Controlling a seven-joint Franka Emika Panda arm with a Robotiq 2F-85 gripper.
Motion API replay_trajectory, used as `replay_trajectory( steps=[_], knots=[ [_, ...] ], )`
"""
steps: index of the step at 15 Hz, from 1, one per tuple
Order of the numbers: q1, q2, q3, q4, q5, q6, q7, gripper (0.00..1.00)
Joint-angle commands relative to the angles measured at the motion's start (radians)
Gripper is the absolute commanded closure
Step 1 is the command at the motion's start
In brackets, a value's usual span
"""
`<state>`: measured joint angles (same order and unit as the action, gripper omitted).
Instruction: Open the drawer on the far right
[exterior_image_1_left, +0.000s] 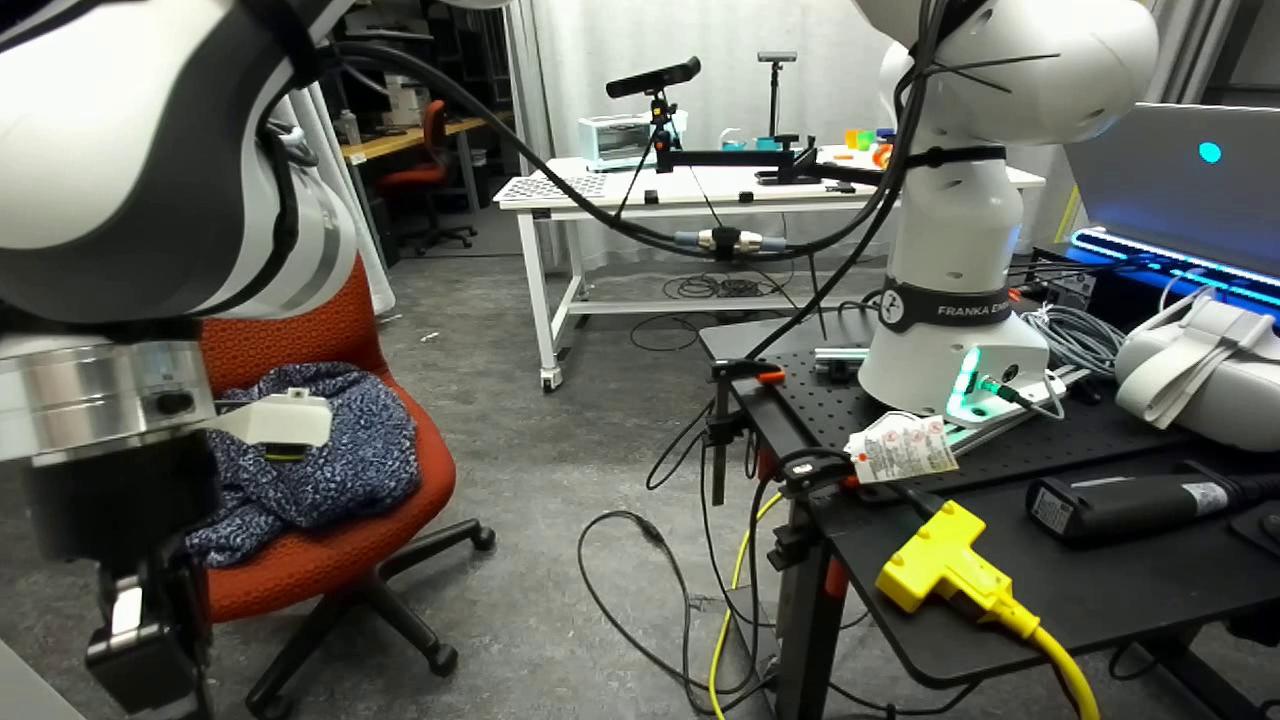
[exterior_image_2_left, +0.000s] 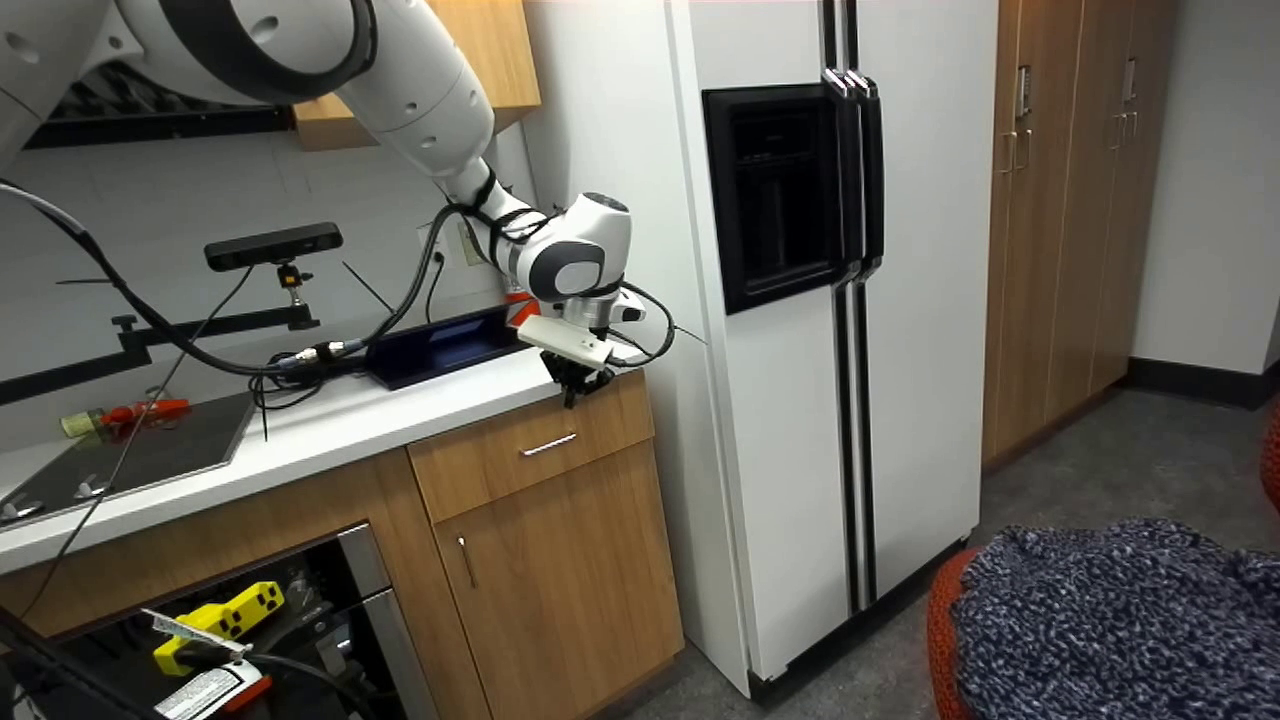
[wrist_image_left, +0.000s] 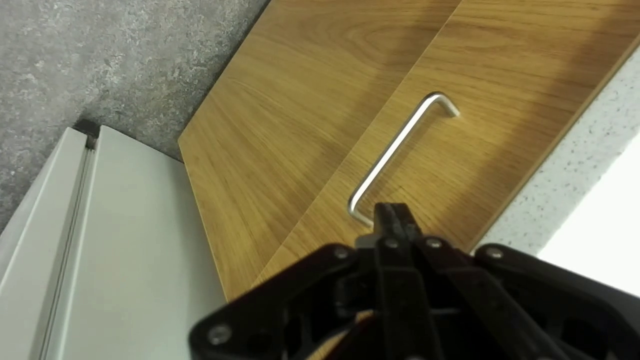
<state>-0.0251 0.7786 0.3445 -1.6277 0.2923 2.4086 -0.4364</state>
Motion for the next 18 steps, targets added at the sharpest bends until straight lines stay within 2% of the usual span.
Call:
replay_trajectory(
  steps=[1,8,18],
  knots=[
    [0.004,0.002,-0.003,0.005,0.001,-0.003,0.001,0.99],
    [0.025,0.059,0.001,0.036,-0.002,-0.015,0.005,1.0],
    [0.014,0.183,0.061,0.112,0.082,0.021,0.042,1.0]
  ],
)
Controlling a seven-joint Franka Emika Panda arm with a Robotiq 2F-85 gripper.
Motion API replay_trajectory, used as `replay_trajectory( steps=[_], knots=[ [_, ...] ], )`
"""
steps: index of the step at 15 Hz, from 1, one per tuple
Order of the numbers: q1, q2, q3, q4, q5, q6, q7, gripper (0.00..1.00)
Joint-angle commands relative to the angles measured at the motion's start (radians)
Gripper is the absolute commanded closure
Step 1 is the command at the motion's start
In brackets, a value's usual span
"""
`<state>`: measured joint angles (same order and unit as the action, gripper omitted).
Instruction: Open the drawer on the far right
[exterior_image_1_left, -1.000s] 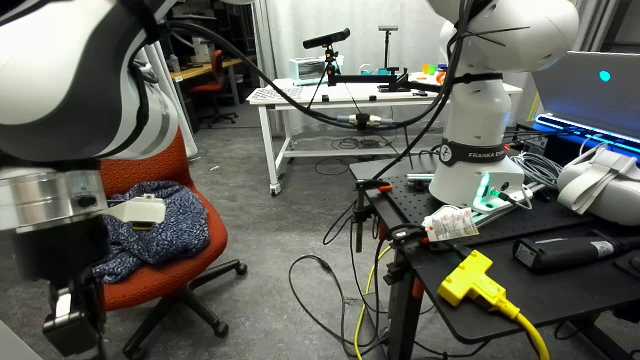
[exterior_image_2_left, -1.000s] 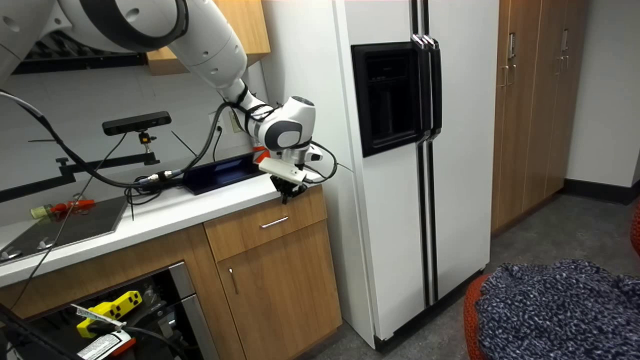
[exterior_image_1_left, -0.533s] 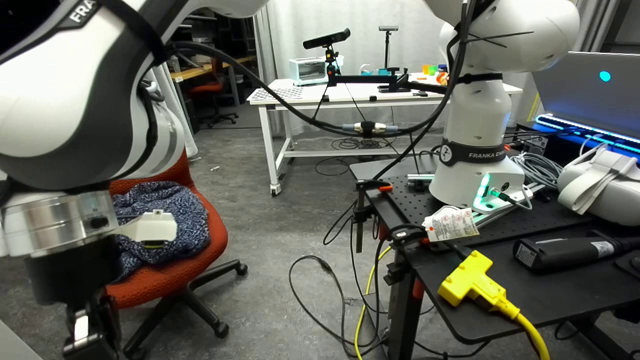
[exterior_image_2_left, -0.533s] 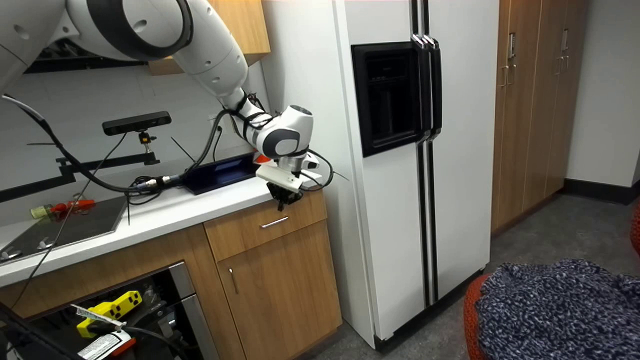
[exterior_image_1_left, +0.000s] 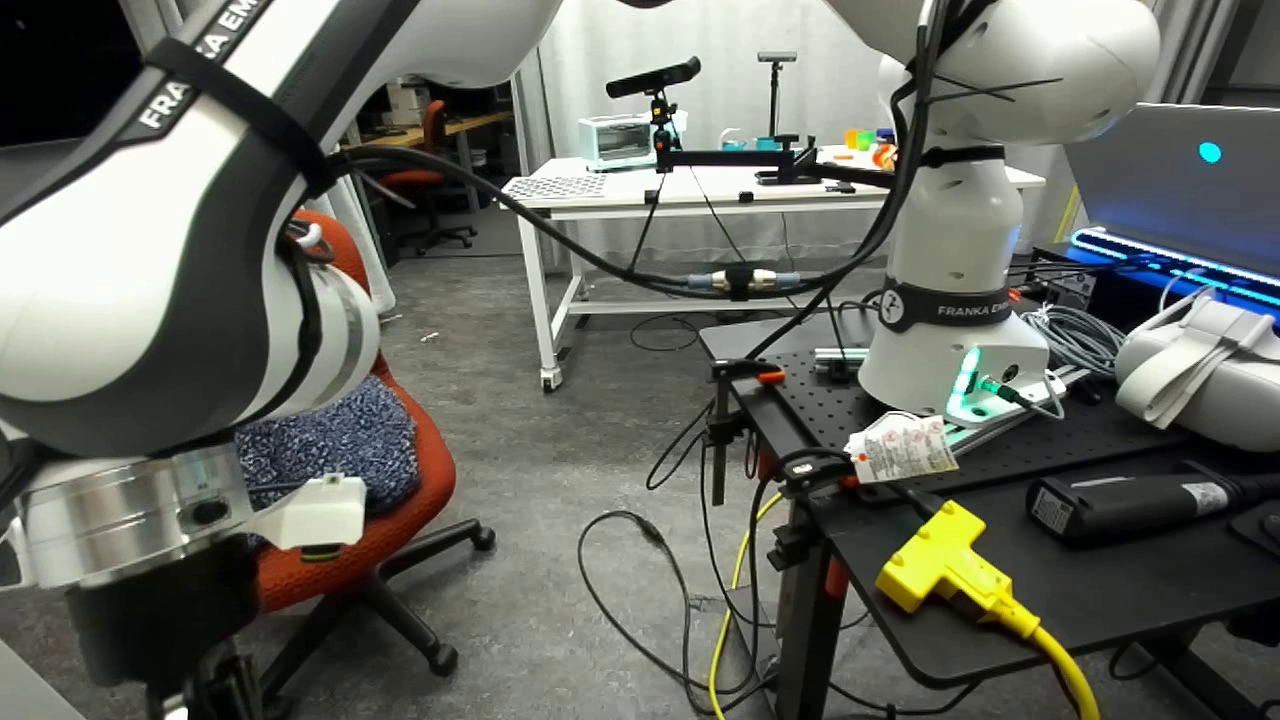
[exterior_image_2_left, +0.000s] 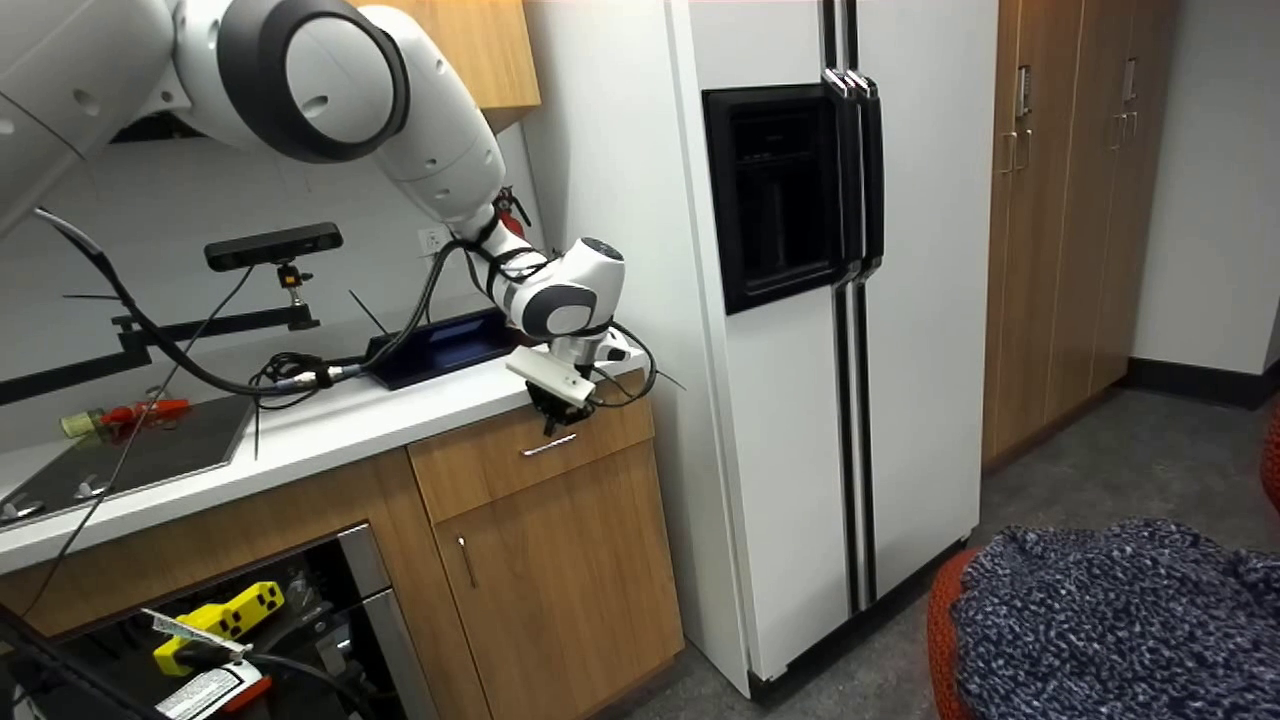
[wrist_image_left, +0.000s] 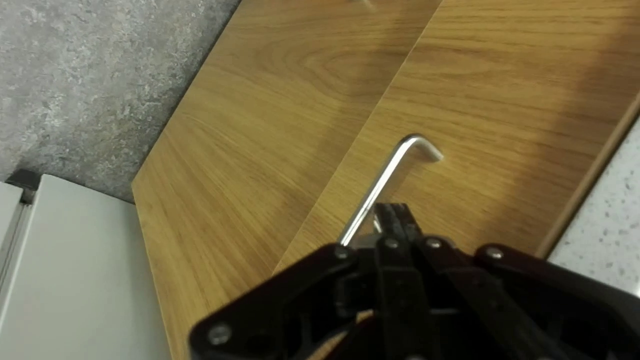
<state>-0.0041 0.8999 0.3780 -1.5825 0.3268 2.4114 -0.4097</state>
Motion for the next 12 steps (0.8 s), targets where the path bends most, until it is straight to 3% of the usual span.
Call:
replay_trajectory(
  steps=[1,12],
  knots=[
    [-0.013,0.08,0.038,0.084,0.067,0.018,0.015,1.0],
    [-0.016,0.193,0.045,0.16,0.148,0.02,0.045,1.0]
  ],
)
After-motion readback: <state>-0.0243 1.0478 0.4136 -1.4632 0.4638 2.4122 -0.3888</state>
